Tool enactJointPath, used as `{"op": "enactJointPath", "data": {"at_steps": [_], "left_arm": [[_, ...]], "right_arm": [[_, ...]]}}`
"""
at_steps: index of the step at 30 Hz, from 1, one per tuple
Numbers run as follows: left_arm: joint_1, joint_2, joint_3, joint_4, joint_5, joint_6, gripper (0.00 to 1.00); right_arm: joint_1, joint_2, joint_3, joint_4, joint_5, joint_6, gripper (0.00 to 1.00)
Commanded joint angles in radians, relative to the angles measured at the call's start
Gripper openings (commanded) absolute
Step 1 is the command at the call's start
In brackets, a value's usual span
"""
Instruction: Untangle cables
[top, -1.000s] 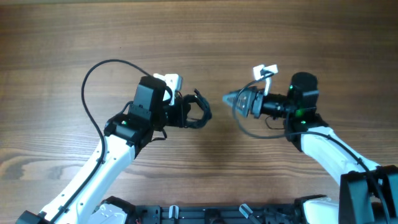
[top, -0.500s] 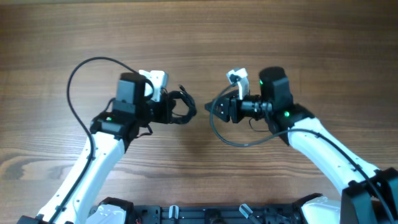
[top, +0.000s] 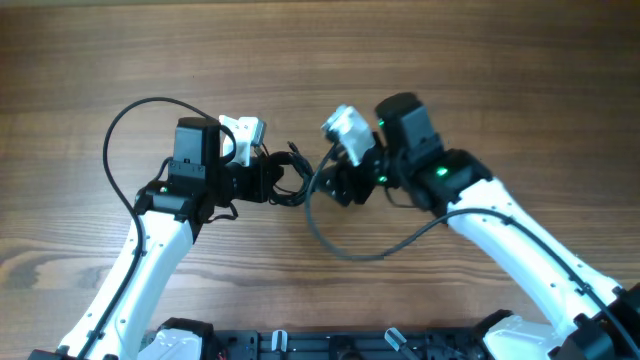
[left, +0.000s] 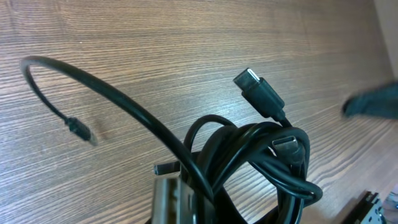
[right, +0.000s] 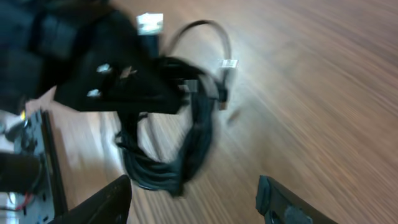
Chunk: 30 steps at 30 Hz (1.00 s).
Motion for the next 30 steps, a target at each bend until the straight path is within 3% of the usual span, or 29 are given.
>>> {"op": "enactJointPath", "data": {"at_steps": [1,3,8,9,11,13,16,19,22,25,30], "left_arm": [[0.006,-0.013,0.008,0.003,0.055,0.020,0.04],[0.006,-0.013,0.008,0.003,0.072,0.020,0.04],[0.006,-0.013,0.008,-0.003,0.085,0.020,0.04],[0.006,-0.013,0.008,-0.003,0.100,0.020,0.04],[0.006,-0.013,0.008,-0.003,0.155,0.020,0.04],[0.006,-0.013,0.008,-0.002,0.216,0.019,0.04],[0.007,-0.013,0.008,0.016,0.280,-0.050,0.04],[0.014,-0.013,0.008,0.063,0.276,-0.207,0.04],[0.052,-0.013,0.008,0.071,0.179,-0.334,0.04],[0.096,-0.013,0.008,0.051,0.065,-0.381,0.04],[0.133,-0.013,0.008,0.010,0.028,-0.381,0.04]], "right_arm": [[0.076,0.027,0.012,0.002,0.161,-0.040,0.66],[0.116,0.032,0.012,0.002,0.196,-0.041,0.64],[0.153,0.042,0.012,0.002,0.293,-0.039,0.43],[0.156,0.042,0.012,0.002,0.293,-0.039,0.36],[0.162,0.053,0.012,0.002,0.293,-0.031,0.13],[0.162,0.060,0.012,0.002,0.293,-0.027,0.05],[0.162,0.063,0.012,0.002,0.292,0.018,0.05],[0.161,0.060,0.012,-0.002,0.277,0.092,0.05],[0.144,0.032,0.012,-0.035,0.277,0.177,0.04],[0.072,-0.035,0.012,-0.080,0.266,0.293,0.04],[-0.081,-0.126,0.012,-0.058,-0.112,0.312,0.04]]}}
